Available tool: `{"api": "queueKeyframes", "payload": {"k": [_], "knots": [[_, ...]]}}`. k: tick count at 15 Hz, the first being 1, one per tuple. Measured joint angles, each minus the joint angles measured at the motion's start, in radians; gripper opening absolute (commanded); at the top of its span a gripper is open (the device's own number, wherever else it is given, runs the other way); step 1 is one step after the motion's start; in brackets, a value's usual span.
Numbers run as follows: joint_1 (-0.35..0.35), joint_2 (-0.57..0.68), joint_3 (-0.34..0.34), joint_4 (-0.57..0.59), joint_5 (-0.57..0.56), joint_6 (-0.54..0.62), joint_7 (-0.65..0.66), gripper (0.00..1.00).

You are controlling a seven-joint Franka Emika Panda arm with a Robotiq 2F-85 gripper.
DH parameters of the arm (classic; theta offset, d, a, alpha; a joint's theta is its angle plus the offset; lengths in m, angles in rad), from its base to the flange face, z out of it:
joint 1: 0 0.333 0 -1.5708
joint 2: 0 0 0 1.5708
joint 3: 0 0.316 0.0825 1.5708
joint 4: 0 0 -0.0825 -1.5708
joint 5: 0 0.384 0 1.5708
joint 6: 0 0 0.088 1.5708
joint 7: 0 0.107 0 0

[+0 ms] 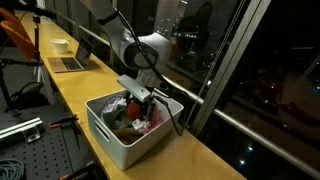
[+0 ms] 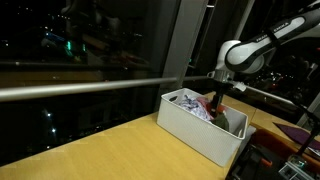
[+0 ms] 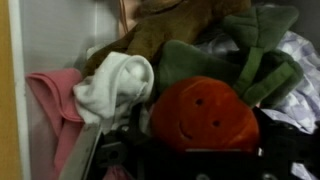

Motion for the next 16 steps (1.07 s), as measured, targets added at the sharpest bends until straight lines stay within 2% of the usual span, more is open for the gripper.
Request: {"api": "queueKeyframes", "payload": {"k": [2,3,4,7,13,14,16], "knots": [[0.006,0.009,0.005,0.012,-0.003,0.000,0.013,1.00],[0.009,0.016,0.010,0.020,-0.003,0.001,0.017,0.75],[0.010,0.023,0.016,0.029,-0.003,0.002,0.019,0.74],[0.009,0.040,0.022,0.048,-0.003,0.017,0.019,0.49],[-0.006,0.040,0.022,0.063,-0.002,0.017,0.019,0.08],[-0.010,0.034,0.022,0.062,-0.001,0.016,0.018,0.03],[-0.018,0.011,0.022,0.053,0.005,0.013,0.015,0.05]]}}
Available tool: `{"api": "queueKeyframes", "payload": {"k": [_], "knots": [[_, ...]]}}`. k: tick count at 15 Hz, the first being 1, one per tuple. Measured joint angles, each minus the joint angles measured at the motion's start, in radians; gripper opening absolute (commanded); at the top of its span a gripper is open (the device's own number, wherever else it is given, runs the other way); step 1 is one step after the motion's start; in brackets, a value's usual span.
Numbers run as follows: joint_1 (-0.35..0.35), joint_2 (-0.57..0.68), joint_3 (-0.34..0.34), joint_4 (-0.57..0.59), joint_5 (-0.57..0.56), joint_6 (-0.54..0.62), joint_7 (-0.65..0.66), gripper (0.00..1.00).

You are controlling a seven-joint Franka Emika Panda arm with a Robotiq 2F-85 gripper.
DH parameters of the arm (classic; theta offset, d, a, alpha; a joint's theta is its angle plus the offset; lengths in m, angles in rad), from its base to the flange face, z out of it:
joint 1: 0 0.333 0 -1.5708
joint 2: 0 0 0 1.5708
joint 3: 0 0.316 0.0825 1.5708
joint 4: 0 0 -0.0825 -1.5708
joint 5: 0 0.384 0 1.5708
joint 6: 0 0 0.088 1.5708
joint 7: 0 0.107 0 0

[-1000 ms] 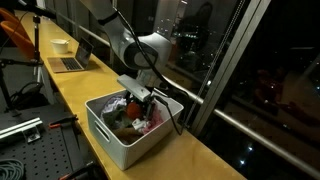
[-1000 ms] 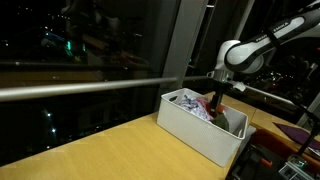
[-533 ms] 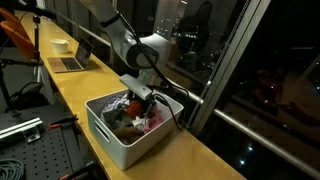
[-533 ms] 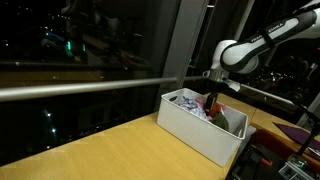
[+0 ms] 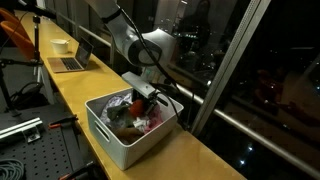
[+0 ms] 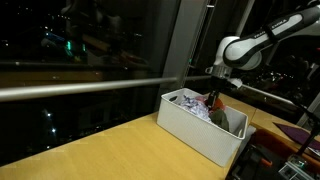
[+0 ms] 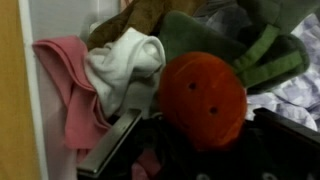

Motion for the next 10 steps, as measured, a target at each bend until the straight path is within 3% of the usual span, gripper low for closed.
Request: {"api": "queueKeyframes", "payload": {"k": [6,10], "knots": [[0.010,-0.221,0.010,-0.032,0.003,-0.104,-0.017,0.00],[0.083,-0.361,0.050,0.016,-0.042,-0.238,-0.018,0.00]]}}
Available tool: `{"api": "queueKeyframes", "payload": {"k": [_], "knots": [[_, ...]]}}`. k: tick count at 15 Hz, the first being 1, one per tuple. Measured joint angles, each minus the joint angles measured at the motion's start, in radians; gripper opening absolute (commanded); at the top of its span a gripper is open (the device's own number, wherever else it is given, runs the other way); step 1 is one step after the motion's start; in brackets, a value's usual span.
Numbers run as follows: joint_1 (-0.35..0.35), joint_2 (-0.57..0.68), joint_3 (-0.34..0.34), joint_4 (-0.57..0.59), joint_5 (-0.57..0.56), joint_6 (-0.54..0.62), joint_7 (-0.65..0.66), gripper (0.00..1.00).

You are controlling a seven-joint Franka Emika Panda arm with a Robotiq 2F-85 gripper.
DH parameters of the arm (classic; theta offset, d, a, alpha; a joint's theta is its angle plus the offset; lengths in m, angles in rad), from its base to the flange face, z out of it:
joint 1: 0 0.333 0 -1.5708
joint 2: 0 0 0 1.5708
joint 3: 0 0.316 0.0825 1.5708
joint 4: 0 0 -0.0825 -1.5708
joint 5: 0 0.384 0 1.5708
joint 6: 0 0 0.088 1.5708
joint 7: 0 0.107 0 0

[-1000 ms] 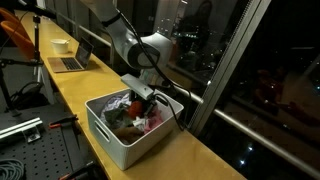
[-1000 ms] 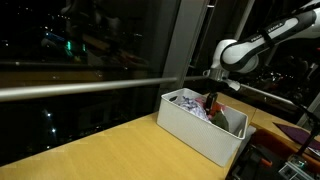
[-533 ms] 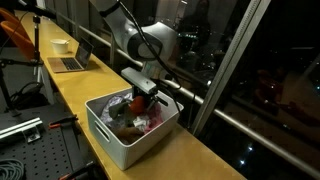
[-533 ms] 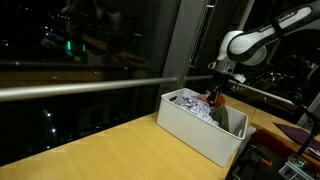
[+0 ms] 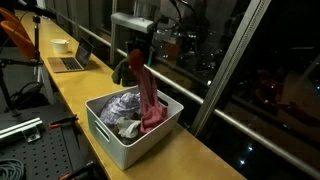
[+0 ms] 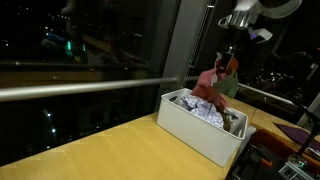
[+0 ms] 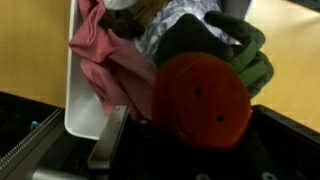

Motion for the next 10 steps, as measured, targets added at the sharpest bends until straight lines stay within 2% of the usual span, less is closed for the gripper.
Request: {"api": "queueKeyframes", "payload": {"k": [4,10], "knots": [[0.096,-0.049,0.066,0.133,-0.072,-0.160,0.015,0.00],[0.230,-0.030,0.180,0.426,-0.234,-0.391,0.043,0.00]]}}
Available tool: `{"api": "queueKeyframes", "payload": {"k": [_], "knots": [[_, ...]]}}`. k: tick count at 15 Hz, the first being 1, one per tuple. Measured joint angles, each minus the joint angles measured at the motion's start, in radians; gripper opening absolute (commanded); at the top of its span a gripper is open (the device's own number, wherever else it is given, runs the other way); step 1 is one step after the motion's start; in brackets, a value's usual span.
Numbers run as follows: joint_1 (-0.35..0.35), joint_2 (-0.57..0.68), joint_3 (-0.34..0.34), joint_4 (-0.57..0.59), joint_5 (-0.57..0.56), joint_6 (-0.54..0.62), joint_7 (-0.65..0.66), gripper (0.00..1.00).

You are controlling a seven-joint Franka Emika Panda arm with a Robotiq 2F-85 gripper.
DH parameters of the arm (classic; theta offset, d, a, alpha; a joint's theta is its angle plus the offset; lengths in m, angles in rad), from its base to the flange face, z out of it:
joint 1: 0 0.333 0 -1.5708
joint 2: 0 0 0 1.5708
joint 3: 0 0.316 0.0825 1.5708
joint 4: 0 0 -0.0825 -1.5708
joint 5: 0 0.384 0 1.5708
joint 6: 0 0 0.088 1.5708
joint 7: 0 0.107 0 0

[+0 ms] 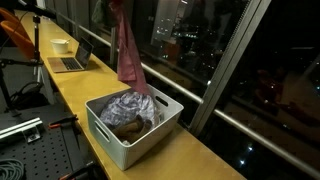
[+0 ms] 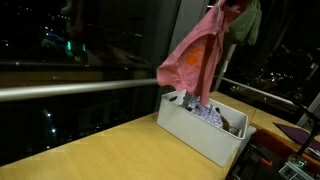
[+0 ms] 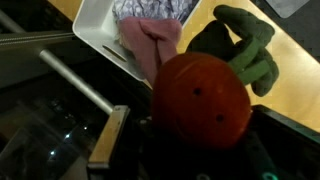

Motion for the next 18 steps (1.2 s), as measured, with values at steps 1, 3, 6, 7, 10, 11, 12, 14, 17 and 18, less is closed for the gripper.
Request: {"api": "queueKeyframes", "payload": {"k": [1,3,6,7,10,11,12,14,17,18], "knots": [[0.020,0.012,0.018,0.052,-0.025,-0.034,0.003,0.00],[0.063,0.047,0.051,0.153,-0.070,-0.103,0.013,0.00],[0.133,0.127,0.085,0.290,-0.136,-0.182,0.031,0.00],[0.153,0.161,0.086,0.331,-0.147,-0.201,0.031,0.00],[0.166,0.262,0.082,0.405,-0.143,-0.212,0.031,0.00],[0.165,0.295,0.076,0.421,-0.139,-0.212,0.031,0.00],[0.158,0.324,0.073,0.427,-0.126,-0.206,0.031,0.00],[0.125,0.378,0.071,0.425,-0.068,-0.184,0.031,0.00],[0.052,0.426,0.071,0.387,0.074,-0.126,0.030,0.00],[0.026,0.430,0.071,0.358,0.123,-0.096,0.031,0.00]]}}
